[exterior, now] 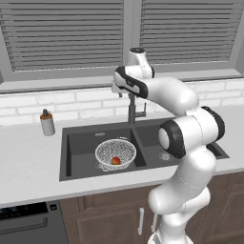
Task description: Put the colander in the sink, put the apple in the colander, and turn on the sink faucet and pour water over the colander.
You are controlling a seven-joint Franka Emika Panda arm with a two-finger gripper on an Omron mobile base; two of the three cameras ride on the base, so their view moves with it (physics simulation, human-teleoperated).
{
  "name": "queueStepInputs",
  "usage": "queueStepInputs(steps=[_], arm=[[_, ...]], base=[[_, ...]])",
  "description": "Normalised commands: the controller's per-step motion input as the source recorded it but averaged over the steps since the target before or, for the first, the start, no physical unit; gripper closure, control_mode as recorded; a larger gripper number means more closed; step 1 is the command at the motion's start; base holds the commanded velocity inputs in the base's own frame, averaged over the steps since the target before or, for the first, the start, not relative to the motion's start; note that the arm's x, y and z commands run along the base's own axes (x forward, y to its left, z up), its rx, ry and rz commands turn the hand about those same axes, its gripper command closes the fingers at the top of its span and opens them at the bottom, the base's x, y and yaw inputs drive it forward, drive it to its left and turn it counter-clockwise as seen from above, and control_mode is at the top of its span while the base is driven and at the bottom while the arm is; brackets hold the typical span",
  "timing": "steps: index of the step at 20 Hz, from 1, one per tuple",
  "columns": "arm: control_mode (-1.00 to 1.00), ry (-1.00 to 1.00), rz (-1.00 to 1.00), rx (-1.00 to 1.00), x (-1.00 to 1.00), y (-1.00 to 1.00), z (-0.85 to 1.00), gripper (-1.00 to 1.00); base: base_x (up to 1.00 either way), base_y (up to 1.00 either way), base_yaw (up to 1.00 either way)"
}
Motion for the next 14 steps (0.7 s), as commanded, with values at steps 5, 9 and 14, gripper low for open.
queueStepInputs(steps=[5, 9, 14], arm=[[-1.00, 0.02, 0.00, 0.00, 0.03, 0.18, -0.18, -1.00], [-1.00, 0.03, 0.00, 0.00, 0.04, 0.22, -0.16, -1.00], [-1.00, 0.04, 0.00, 0.00, 0.09, 0.27, -0.15, -1.00]], base=[[0.00, 0.00, 0.00], [0.00, 0.00, 0.00], [0.00, 0.00, 0.00]])
